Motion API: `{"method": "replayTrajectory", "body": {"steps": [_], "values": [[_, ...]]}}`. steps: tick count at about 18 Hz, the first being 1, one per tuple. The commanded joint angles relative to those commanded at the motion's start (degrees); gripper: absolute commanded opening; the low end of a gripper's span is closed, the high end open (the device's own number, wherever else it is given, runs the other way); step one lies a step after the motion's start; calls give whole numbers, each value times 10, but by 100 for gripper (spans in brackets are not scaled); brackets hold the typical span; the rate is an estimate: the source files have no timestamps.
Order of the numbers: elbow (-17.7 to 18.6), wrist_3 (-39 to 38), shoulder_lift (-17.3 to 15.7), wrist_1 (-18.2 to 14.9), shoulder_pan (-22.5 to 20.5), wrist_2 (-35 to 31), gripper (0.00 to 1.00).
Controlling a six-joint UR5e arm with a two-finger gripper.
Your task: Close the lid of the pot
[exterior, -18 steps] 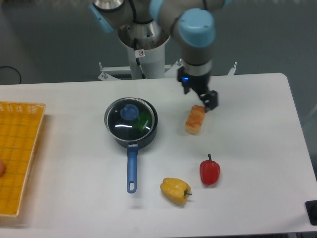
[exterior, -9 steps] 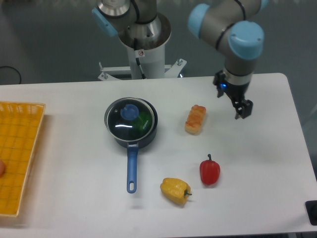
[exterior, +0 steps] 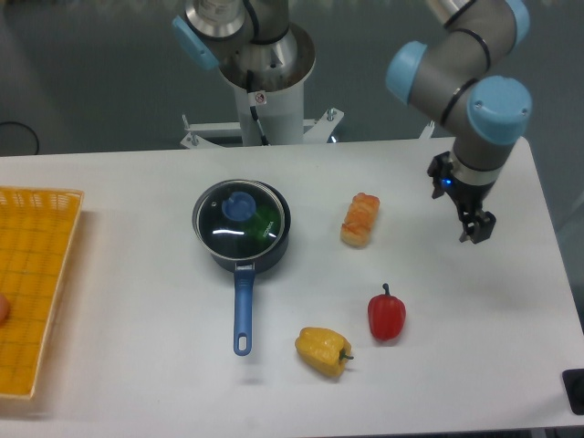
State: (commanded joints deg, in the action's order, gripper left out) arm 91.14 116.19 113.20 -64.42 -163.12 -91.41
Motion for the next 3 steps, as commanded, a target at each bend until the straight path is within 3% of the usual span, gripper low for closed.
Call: {"method": "replayTrajectory", "body": {"steps": [3], "values": [[0, 0, 4, 4, 0, 0, 100]]}}
